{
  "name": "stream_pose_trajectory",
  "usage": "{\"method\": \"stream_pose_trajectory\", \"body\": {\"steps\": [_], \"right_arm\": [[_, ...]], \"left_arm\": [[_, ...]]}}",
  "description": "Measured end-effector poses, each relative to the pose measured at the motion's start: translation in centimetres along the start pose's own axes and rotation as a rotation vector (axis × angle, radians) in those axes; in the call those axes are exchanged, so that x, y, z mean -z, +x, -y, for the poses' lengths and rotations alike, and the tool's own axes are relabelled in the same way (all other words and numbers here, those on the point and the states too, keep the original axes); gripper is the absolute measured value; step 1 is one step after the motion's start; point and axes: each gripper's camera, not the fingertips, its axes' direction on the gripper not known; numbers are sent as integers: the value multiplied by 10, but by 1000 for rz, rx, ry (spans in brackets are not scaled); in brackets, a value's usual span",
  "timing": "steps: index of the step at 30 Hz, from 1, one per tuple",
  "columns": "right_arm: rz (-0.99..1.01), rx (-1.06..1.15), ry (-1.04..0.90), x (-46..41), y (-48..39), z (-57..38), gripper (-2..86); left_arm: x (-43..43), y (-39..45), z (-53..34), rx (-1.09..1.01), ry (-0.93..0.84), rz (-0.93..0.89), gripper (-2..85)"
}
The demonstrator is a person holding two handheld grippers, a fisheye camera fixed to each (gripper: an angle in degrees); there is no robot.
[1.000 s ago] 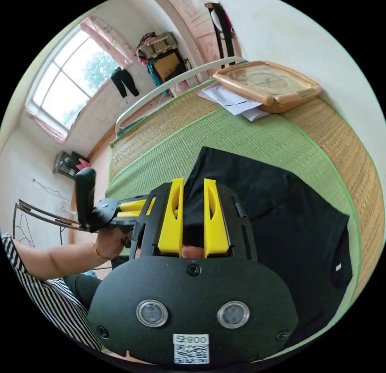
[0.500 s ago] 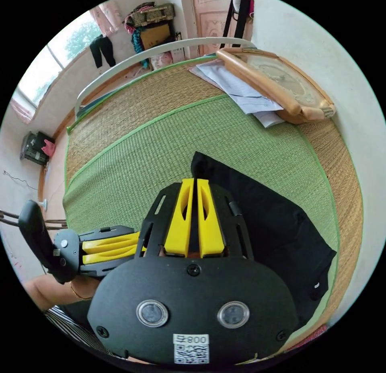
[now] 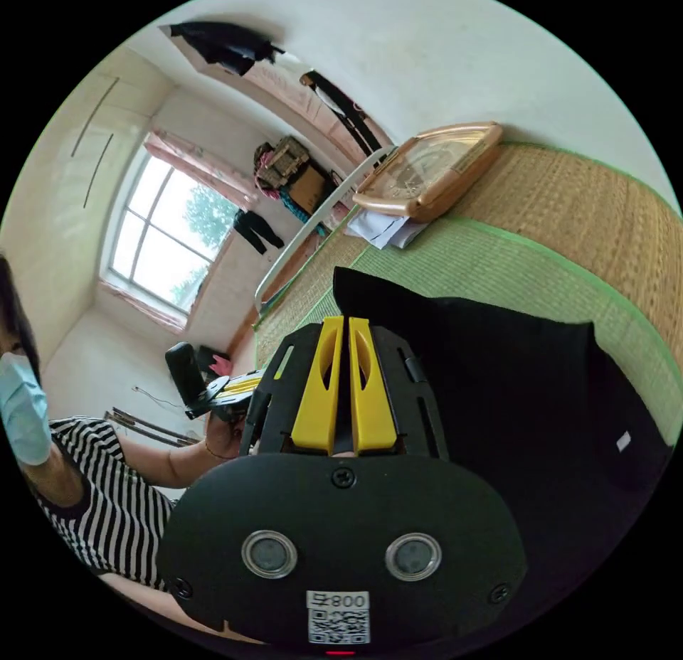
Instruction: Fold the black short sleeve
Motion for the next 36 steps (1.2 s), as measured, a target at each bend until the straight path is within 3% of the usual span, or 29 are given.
{"method": "stream_pose_trajectory", "body": {"steps": [5, 10, 18, 23, 27, 31, 36], "right_arm": [[36, -170, 10, 36, 66, -48, 12], [43, -244, -9, 41, 96, -68, 14], [-48, -231, 53, 68, 90, -82, 2], [-162, -35, -22, 14, 34, -36, 1], [-223, 19, -90, -37, 22, 4, 0], [-425, 14, -198, -85, 36, 25, 0], [-341, -71, -115, -86, 52, 19, 0]], "left_arm": [[-40, 30, 10, -182, -145, 29, 6], [-71, 36, 7, -210, -292, 20, 10], [-61, 27, 7, -135, -258, -51, 19], [-63, 21, 19, -97, -237, 58, 18], [-77, 22, 26, -123, -278, 135, 13], [-84, 21, 26, -113, -297, 164, 5], [-83, 20, 28, -81, -278, 154, 3]]}}
